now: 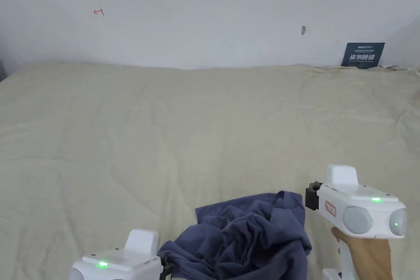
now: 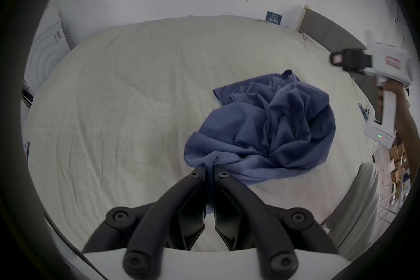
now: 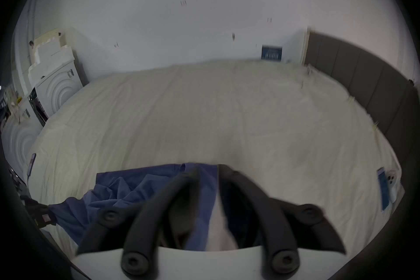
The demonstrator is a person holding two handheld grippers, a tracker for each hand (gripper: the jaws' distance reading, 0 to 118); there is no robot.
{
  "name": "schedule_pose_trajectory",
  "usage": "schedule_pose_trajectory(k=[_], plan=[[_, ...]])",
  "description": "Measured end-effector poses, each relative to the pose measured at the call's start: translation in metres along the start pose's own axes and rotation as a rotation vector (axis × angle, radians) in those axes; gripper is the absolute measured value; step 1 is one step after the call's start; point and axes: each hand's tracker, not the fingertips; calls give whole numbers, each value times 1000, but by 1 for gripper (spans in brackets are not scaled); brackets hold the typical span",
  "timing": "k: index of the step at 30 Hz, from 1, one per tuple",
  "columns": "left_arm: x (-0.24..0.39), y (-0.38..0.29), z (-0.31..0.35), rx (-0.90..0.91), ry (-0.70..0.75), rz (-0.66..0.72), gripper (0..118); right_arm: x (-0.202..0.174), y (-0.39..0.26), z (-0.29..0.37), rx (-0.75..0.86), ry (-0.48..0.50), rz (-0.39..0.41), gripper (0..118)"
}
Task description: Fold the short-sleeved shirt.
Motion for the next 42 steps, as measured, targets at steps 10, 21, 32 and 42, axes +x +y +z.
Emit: schedule_pose_trajectory(k=[10,21,32,42], plan=[[-6,0,-5,-16,-8,1,5,-1,5,-82,-195,-2,-49,98],[-6,-2,2,-1,-20,11,4,-23,1,-77,-228,38,61,1],[-7,9,29,82,-55,32,4,-14,54,33,-42,32,122,1],[-50,67,80,269,-40,108,4,16,109,104,140,14,111,1]])
